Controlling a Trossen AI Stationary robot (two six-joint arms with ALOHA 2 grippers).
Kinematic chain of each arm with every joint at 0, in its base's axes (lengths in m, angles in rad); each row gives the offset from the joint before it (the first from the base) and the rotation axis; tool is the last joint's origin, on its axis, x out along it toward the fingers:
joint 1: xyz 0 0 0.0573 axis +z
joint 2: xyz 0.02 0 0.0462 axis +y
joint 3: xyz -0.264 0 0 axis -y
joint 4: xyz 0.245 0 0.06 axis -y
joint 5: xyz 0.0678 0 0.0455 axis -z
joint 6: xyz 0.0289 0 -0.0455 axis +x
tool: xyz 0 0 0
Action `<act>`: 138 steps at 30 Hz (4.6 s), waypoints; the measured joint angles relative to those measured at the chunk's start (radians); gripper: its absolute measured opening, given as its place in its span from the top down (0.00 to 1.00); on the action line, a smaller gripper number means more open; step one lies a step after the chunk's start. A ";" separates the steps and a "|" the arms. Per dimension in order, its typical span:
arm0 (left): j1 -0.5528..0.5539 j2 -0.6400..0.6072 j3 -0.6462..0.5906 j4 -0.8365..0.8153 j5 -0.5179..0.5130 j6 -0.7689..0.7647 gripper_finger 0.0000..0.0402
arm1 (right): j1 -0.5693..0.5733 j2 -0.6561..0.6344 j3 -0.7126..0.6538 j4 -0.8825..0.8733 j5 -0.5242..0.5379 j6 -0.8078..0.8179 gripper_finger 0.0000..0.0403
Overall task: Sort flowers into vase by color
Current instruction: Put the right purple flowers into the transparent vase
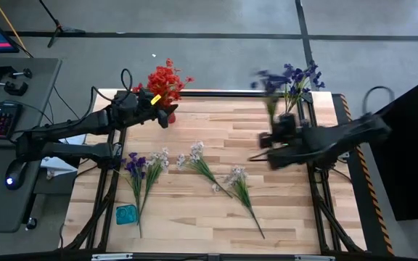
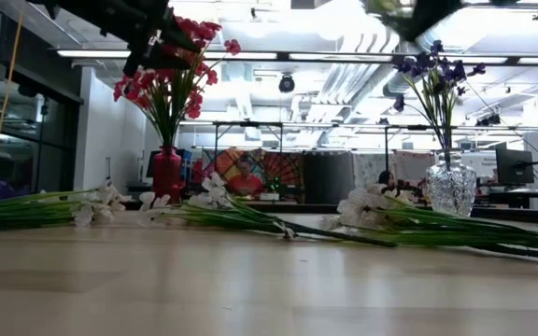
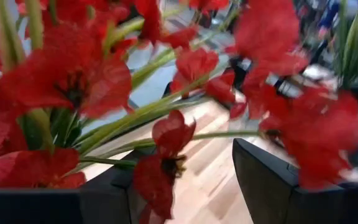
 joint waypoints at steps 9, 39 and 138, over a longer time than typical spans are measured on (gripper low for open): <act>-0.002 0.001 0.000 0.015 -0.001 -0.037 0.53 | 0.103 -0.524 -0.528 0.405 0.245 -0.178 1.00; -0.001 0.001 0.000 0.030 -0.052 0.026 0.53 | -0.026 -0.681 -0.735 0.404 0.599 -0.379 1.00; 0.063 -0.242 0.103 -0.590 0.277 0.150 0.56 | -0.329 -0.977 -0.891 1.480 0.198 -1.624 1.00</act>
